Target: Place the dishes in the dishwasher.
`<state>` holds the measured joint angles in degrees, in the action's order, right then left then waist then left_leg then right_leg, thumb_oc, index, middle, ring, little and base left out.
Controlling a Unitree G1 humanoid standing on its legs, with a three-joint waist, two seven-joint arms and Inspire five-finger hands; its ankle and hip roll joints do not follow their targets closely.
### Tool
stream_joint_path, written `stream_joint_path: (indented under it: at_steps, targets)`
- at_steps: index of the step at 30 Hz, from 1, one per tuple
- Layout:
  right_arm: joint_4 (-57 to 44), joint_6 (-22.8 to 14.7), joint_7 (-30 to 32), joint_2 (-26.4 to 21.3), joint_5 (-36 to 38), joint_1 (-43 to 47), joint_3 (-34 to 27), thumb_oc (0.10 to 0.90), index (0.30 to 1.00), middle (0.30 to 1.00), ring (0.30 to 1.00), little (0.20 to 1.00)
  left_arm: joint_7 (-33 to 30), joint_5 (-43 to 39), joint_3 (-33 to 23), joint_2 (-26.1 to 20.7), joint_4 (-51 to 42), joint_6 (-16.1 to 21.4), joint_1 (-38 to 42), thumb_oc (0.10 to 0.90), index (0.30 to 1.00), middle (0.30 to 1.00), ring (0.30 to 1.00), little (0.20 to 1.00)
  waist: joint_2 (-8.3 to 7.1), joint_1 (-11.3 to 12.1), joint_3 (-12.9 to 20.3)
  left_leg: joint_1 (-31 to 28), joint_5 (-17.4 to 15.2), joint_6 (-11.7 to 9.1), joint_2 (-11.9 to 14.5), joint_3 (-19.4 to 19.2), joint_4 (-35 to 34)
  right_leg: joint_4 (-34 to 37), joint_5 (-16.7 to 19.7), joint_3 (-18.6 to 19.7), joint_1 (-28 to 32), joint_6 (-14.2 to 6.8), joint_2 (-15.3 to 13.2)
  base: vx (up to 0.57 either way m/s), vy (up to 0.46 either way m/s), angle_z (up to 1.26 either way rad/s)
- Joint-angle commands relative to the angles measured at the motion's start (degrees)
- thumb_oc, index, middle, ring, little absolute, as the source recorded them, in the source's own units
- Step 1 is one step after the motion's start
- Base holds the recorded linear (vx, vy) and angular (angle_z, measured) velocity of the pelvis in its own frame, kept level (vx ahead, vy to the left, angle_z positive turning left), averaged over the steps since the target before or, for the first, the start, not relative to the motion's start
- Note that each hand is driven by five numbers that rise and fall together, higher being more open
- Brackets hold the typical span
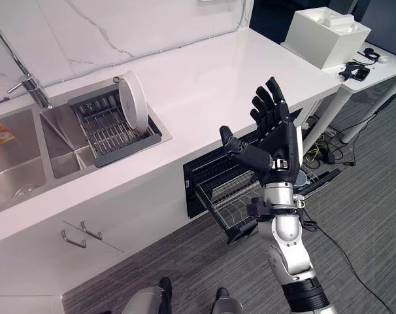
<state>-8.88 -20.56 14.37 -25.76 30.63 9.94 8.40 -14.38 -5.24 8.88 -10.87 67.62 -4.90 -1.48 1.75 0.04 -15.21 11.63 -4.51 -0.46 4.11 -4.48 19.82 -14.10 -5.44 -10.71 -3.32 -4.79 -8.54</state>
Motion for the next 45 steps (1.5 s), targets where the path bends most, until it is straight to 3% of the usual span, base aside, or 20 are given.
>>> stream_joint_path:
  at_steps: [1, 2, 4, 10, 19, 23, 28, 41, 45]
  targets:
    - [-7.0, -4.2, -0.9, -1.8, 1.1, 4.9, -1.4, 0.8, 0.9, 0.9, 0.9, 0.9, -3.8, 3.9, 1.2, -2.5, 1.0, 0.0, -0.9, 0.8, 0.9, 0.9, 0.9, 0.9, 0.37, 0.0, 2.7, -0.1, -4.6, -1.8, 1.1, 0.7, -2.6, -3.1, -6.9, -1.0, 0.7, -1.1, -0.2, 0.0, 0.0, 0.0]
    - [-6.9, -4.2, -0.6, -1.6, 0.9, 5.2, -1.0, 0.8, 0.9, 0.9, 0.9, 0.9, -5.5, 9.9, 2.1, -3.2, 0.9, 2.0, -0.7, 0.8, 0.9, 0.9, 0.9, 0.9, 0.47, -0.1, 2.6, 0.0, -4.6, -1.9, 1.2, 0.6, -2.6, -3.1, -6.9, -0.9, 0.5, -1.2, -0.2, 0.0, 0.0, 0.0]
    - [-7.0, -4.3, -0.4, -1.8, 0.6, 5.4, -0.4, 0.8, 0.9, 0.9, 0.9, 0.9, -6.3, 13.6, 4.3, -4.3, -0.6, 3.0, -0.2, 0.8, 0.9, 0.9, 0.9, 0.9, 0.58, -0.5, 2.4, 0.0, -4.7, -1.9, 1.2, 0.4, -2.6, -3.1, -6.8, -0.6, 0.2, -1.3, -0.2, 0.0, 0.0, 0.0]
    - [-6.9, -5.1, -1.0, -2.2, 1.2, 4.8, 0.8, 0.8, 0.9, 0.9, 0.9, 0.9, -9.7, 14.4, 6.4, -5.8, -3.8, 6.0, 1.2, 0.8, 0.9, 0.9, 0.9, 0.9, 1.12, -0.7, 2.3, 0.2, -4.5, -2.0, 1.1, 0.6, -2.6, -3.1, -6.8, -0.2, 0.1, -1.4, -0.3, 0.03, 0.022, -0.04]
    - [-5.7, -6.2, 0.8, -2.4, -3.8, 6.1, 2.0, 0.8, 0.9, 0.9, 0.9, 0.9, -12.1, 22.2, 9.8, -7.2, -4.4, 4.5, 4.7, 0.8, 0.9, 0.9, 0.9, 0.9, 1.44, -1.3, 2.0, 0.9, -4.1, -2.6, 1.3, 0.8, -2.6, -3.1, -6.9, -0.3, -0.3, -1.4, -0.1, -0.01, 0.005, 0.0]
    - [-5.7, -7.9, 2.0, -3.3, -10.1, 6.3, 1.8, 0.8, 0.9, 0.9, 0.9, 0.9, -12.4, 28.3, 11.8, -7.4, -4.3, 3.6, 5.4, 0.8, 0.9, 0.9, 0.9, 0.9, 1.28, -1.6, 2.1, 0.8, -4.1, -2.7, 1.5, 0.6, -2.6, -3.1, -7.1, -0.3, 0.0, -1.4, -0.2, 0.0, 0.0, 0.0]
    - [-5.7, -7.4, 1.4, -4.5, -7.6, 7.2, 2.6, 0.8, 0.9, 0.9, 0.9, 0.9, -14.5, 32.7, 13.3, -8.4, -4.1, 3.6, 5.9, 0.8, 0.9, 0.9, 0.9, 0.9, 1.28, -1.7, 2.5, 0.2, -4.4, -2.7, 1.4, 0.5, -2.6, -3.1, -7.3, -0.3, 0.6, -1.6, -0.2, 0.0, 0.0, 0.0]
    - [-4.8, -9.0, 1.3, -4.1, -7.7, 6.3, 3.6, 0.8, 0.9, 0.9, 0.9, 0.9, -19.2, 30.7, 11.8, -9.4, -4.1, 6.4, 7.3, 0.8, 0.9, 0.9, 0.9, 0.9, 1.1, -1.8, 3.7, -1.4, -5.5, -2.4, 1.1, 0.3, -2.6, -3.1, -7.4, -0.8, 1.7, -2.0, -0.7, 0.0, -0.002, 0.0]
    - [-4.4, -9.4, 1.4, -4.1, -7.2, 6.2, 3.7, 0.8, 0.9, 0.9, 0.9, 0.9, -20.4, 22.9, 9.9, -8.7, -5.6, 10.3, 7.7, 0.8, 0.9, 0.9, 0.9, 0.9, 1.0, -1.5, 4.1, -1.8, -5.8, -2.3, 1.0, 0.6, -2.6, -3.1, -7.5, -1.0, 2.2, -2.0, -0.8, 0.01, -0.005, 0.0]
